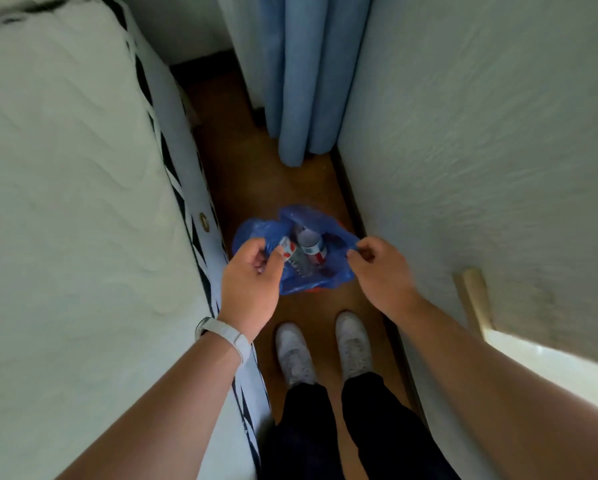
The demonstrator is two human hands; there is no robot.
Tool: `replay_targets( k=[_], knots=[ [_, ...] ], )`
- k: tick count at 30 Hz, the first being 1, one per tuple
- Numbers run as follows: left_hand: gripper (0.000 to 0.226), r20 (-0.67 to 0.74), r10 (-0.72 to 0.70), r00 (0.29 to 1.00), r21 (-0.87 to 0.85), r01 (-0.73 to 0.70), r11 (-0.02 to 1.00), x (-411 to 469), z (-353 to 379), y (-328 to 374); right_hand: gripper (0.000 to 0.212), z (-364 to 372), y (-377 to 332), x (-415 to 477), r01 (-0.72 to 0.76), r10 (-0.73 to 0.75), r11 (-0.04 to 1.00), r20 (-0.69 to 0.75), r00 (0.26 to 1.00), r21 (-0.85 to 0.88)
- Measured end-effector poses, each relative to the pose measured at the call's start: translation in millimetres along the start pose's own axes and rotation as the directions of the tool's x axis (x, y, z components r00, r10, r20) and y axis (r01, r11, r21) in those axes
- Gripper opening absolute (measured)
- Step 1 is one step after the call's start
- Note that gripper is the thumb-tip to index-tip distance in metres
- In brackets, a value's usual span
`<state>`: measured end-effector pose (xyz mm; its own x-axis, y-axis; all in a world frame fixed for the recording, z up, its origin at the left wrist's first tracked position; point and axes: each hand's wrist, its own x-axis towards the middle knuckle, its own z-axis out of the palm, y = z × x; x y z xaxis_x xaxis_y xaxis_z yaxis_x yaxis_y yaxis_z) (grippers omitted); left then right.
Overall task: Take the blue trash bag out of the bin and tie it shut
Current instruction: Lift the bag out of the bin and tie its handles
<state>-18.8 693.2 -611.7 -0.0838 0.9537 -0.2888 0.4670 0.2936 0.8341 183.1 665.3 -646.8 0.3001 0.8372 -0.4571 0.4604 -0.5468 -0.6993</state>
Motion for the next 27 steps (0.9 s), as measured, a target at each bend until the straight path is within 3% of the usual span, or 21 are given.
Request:
replay_targets(
  k=[7,15,21,27],
  knots=[
    [0.008,-0.025,0.065,0.998,-0.010,-0.065,0.998,-31,-42,75,0.009,-57,-71,-40,0.096,-0.095,0.994,0.012,0.995,-0.044],
    [0.014,-0.078,0.322,0.943,0.146,-0.309,0.940,-62,-105,170,0.011,-142,-166,-103,0.346,-0.340,0.926,0.066,0.938,-0.153],
    [0.007,-0.018,0.376,0.926,-0.004,-0.376,0.926,-94,-142,263,0.013,-209,-240,-154,0.543,-0.546,0.812,0.049,0.836,-0.215],
    [0.010,0.036,0.386,0.922,-0.149,-0.377,0.914,-117,-166,346,0.022,-264,-313,-191,0.607,-0.612,0.779,0.019,0.791,-0.155]
  ],
)
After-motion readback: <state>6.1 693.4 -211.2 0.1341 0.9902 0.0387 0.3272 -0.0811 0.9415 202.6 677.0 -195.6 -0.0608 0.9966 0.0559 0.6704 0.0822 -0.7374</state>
